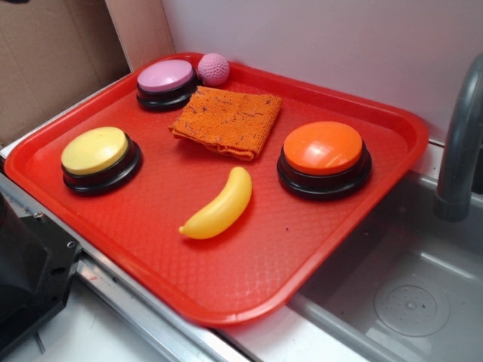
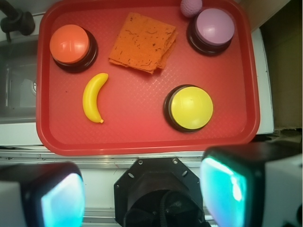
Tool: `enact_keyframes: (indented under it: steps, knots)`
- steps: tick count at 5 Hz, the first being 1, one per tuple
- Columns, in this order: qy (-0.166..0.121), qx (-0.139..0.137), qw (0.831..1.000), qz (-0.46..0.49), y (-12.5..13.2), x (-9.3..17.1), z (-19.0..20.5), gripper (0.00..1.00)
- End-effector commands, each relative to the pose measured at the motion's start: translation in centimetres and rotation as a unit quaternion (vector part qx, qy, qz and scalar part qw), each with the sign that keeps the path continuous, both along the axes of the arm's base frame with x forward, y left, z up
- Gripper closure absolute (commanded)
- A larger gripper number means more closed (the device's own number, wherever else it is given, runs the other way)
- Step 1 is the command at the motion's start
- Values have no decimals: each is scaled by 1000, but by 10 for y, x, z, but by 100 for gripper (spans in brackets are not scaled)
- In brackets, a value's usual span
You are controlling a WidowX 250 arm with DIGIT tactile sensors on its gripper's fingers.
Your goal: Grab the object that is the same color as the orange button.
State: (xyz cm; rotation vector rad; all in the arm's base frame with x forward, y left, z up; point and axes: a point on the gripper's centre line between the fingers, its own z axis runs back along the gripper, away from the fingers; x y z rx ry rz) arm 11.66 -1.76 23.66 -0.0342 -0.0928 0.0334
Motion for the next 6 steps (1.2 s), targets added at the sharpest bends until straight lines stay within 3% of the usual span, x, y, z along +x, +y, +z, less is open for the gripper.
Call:
enact_keyframes:
  steps: [1,3,6]
  knots:
    - [0,0,1000,0,0,0,0,0]
    - [-40,-34,999,15,5,43,-33,0]
    - [-78,-37,987,137,32,118,-112,0]
